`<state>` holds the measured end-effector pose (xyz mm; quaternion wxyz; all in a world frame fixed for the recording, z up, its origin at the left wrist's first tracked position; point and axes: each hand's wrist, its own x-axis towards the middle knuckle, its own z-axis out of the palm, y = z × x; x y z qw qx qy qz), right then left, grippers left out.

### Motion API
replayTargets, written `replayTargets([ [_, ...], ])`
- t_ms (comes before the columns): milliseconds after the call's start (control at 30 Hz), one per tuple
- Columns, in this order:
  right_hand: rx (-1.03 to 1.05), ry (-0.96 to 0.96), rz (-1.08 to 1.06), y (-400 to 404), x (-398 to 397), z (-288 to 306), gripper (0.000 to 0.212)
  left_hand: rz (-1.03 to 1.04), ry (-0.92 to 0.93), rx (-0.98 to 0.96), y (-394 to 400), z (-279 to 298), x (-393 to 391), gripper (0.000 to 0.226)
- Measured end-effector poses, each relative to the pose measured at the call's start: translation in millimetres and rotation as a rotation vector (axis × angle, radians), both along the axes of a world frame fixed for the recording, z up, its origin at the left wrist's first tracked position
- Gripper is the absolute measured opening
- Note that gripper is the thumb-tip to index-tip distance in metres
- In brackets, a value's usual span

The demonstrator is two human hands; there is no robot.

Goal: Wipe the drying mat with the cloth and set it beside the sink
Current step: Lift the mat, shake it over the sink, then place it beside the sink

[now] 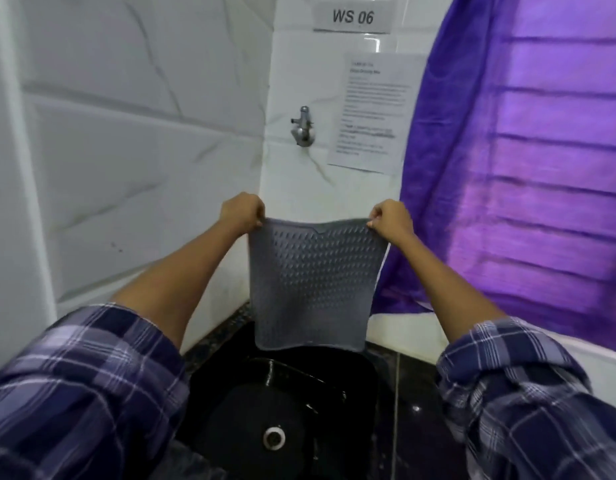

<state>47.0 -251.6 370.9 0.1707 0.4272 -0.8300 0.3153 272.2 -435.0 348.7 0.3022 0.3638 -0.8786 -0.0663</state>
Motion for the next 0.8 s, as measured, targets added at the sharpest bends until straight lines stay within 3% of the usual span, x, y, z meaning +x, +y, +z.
replayTargets([
  [100, -0.11, -0.008, -0.014, -21.2, 9.3, -27.3, 0.014, 0.096, 0.146, 0.03, -20.5, -24.6, 7.7, 0.02],
  [367, 0.131, 0.024, -0.008, -41.5, 23.5, -97.4, 0.017, 0.08, -0.063, 0.141, -29.2, -85.8, 13.5, 0.025],
  [533, 0.147, 0.053, 0.019, -38.3, 31.9, -121.1, 0.017, 0.055, -0.14, 0.171, -21.8, -108.4, 7.2, 0.024],
  [800, 0.161, -0.043, -0.046, -22.9, 22.6, -127.8, 0.018, 0.062, -0.086, 0.229, -23.8, -109.4, 14.4, 0.024],
])
